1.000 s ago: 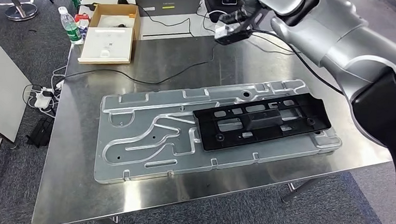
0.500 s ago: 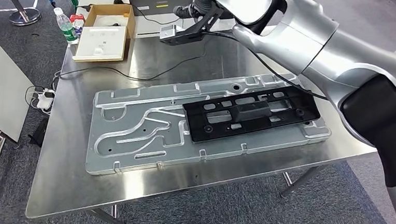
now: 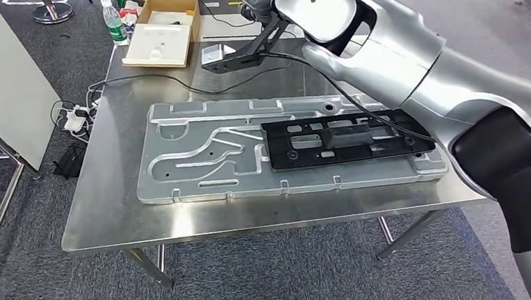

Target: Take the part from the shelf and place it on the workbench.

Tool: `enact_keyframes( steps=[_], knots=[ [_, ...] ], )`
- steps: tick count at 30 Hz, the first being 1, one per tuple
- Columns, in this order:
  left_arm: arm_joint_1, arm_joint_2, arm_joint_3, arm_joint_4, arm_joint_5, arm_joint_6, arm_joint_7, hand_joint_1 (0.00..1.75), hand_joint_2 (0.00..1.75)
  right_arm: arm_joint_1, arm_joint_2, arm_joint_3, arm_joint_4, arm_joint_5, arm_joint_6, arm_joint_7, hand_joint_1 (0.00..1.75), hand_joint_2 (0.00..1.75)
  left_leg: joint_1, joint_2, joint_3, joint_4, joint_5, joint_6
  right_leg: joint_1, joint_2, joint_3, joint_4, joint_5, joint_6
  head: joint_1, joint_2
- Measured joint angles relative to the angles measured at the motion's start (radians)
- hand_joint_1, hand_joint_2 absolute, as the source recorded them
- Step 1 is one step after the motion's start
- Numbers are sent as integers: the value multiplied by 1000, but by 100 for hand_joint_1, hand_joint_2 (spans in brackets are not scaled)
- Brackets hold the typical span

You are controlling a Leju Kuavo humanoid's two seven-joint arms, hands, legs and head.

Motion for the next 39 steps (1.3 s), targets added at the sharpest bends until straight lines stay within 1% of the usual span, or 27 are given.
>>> enact_keyframes(
  steps=[3, 4, 5, 6, 8, 10, 12, 14, 15, 16, 18, 19, 20, 21, 22, 23, 25, 26, 27, 29, 30, 31, 34, 35, 36, 37, 39],
  knots=[
    [-2, 0, -1, 0, 0, 1, 0, 0, 0, 3, -9, -9, -7, 0, -2, 1, 0, 175, -2, 0, -35, -4, 33, 17, -1, 17, -45, 163, -136, 6, 0, 0],
    [-2, 0, -1, 0, 0, 1, 0, 0, 0, 7, -11, -10, -8, -1, -3, 1, 0, 175, -4, -1, -48, -3, 43, 18, -1, 18, -53, 215, -159, 7, 0, 0],
    [-2, 0, -1, 0, 0, 2, 0, 0, 0, 12, -13, -11, -11, -2, -6, 1, 0, 175, -7, -2, -61, -1, 52, 18, -1, 19, -47, 239, -159, 6, 0, 0],
    [-2, 0, -1, 0, 1, 3, 0, 0, 0, 19, -16, -14, -15, -4, -9, 2, 0, 175, -9, -4, -74, 1, 61, 17, -1, 19, -25, 230, -141, 4, 0, 0],
    [-3, -2, -1, 0, 2, 7, 0, 0, 0, 36, -26, -28, -33, -7, -17, 6, 0, 175, -11, -7, -97, 7, 77, 13, 4, 23, 65, 117, -97, -9, 0, 0],
    [-3, -7, -1, 0, 4, 17, 4, 0, 0, 61, -40, -55, -61, -8, -27, 10, 0, 175, -13, -11, -109, 11, 91, 5, 12, 26, 146, -7, -91, -21, 0, 0],
    [-3, -9, -1, 0, 4, 29, 12, 0, 0, 98, -63, -82, -93, -7, -44, 12, 0, 175, -10, -14, -111, 5, 108, -7, 19, 25, 166, -53, -94, -27, 0, 0],
    [0, -9, -2, 0, 4, 40, 18, 0, 0, 144, -87, -101, -120, -4, -63, 13, 0, 175, -7, -17, -113, 0, 112, -19, 16, 19, 160, -68, -72, -37, 0, 0],
    [1, -9, -2, 0, 4, 44, 20, 0, 0, 166, -98, -107, -132, -3, -70, 13, 0, 175, -7, -17, -120, 12, 90, -24, 13, 15, 154, -75, -58, -45, 0, 0],
    [2, -9, -2, 0, 4, 48, 22, 0, 0, 188, -109, -114, -143, -3, -76, 13, 0, 175, -6, -16, -132, 44, 48, -29, 9, 12, 146, -81, -43, -51, 0, 0],
    [1, -10, -2, 0, 4, 53, 24, 0, 0, 230, -129, -128, -160, -4, -88, 11, 0, 175, 0, -11, -162, 162, -55, -38, 8, 9, 120, -82, -18, -56, 0, 0],
    [2, -10, -2, 0, 4, 56, 24, 0, 0, 256, -141, -138, -166, -6, -95, 8, 0, 175, 3, -9, -172, 225, -85, -42, 8, 9, 105, -80, -6, -55, 0, 0],
    [2, -10, -3, 0, 4, 58, 24, 0, 0, 288, -153, -149, -172, -6, -103, 2, 0, 175, 5, -9, -172, 269, -88, -46, 7, 8, 89, -77, 4, -52, 0, 0],
    [2, -9, -3, 0, 5, 61, 24, 0, 0, 323, -167, -161, -180, -6, -111, -5, 0, 175, 8, -8, -159, 283, -69, -50, 6, 7, 74, -74, 14, -48, 0, 0],
    [2, -9, -3, 0, 6, 64, 23, 0, 0, 359, -182, -173, -188, -4, -121, -12, 0, 175, 10, -8, -128, 262, -39, -53, 4, 5, 59, -68, 21, -43, 0, 0],
    [1, -9, -3, 0, 6, 66, 23, 0, 0, 394, -196, -185, -197, -2, -131, -19, 0, 175, 12, -7, -82, 211, -17, -56, 2, 3, 45, -60, 27, -37, 0, 0],
    [0, -10, -3, 0, 8, 70, 22, 0, 0, 460, -223, -217, -218, 0, -153, -31, 0, 175, 10, -8, 12, 80, -26, -53, 1, 0, 20, -42, 37, -24, -1, 0],
    [0, -10, -4, 0, 9, 71, 21, 0, 0, 497, -234, -237, -228, 2, -165, -37, 0, 175, 8, -9, 38, 36, -41, -47, 3, -1, 15, -38, 43, -17, 0, 0],
    [0, -10, -4, 0, 11, 72, 21, 0, 0, 536, -243, -256, -239, 5, -179, -41, 0, 175, 4, -11, 47, 15, -51, -38, 4, -2, 13, -39, 50, -9, 0, 0],
    [1, -11, -5, 0, 15, 74, 20, 0, 0, 616, -256, -286, -256, 18, -206, -49, 0, 175, 4, -10, 37, 8, -38, -15, 3, -3, 13, -44, 60, 5, 0, 0],
    [1, -12, -5, 0, 17, 75, 20, 0, 0, 659, -263, -298, -263, 28, -220, -51, 0, 175, 4, -9, 31, 5, -26, -2, 0, 1, 9, -36, 45, 10, 0, 0],
    [-1, -13, -5, 0, 19, 76, 20, 0, 0, 709, -272, -314, -271, 42, -242, -52, 0, 175, 5, -8, 22, 1, -13, 9, -1, 6, -1, -9, 9, 14, 0, 0],
    [1, -15, -5, 0, 21, 81, 20, 0, 0, 859, -289, -365, -289, 87, -316, -57, 0, 44, 1, -11, -18, -1, 23, 24, -2, 18, -39, 150, -141, 16, 0, 0],
    [2, -16, -6, 0, 21, 83, 20, 0, 0, 897, -290, -376, -294, 97, -331, -59, 0, 0, -2, -11, -35, 1, 34, 25, -2, 19, -45, 200, -163, 16, 0, 0],
    [4, -17, -6, 0, 22, 83, 21, 0, 0, 942, -290, -390, -300, 104, -342, -61, 0, 0, -6, -10, -54, 4, 45, 25, -1, 20, -41, 234, -165, 15, 0, 0],
    [5, -18, -6, 0, 23, 84, 21, 0, 0, 988, -290, -407, -306, 109, -350, -62, 0, 0, -8, -11, -71, 7, 55, 25, 1, 20, -19, 233, -143, 12, 0, 0],
    [4, -20, -6, 0, 26, 86, 22, 0, 0, 1095, -289, -454, -320, 119, -360, -67, 0, 0, -11, -14, -97, 11, 74, 23, 6, 20, 73, 143, -91, -2, 0, 0]
  ],
)
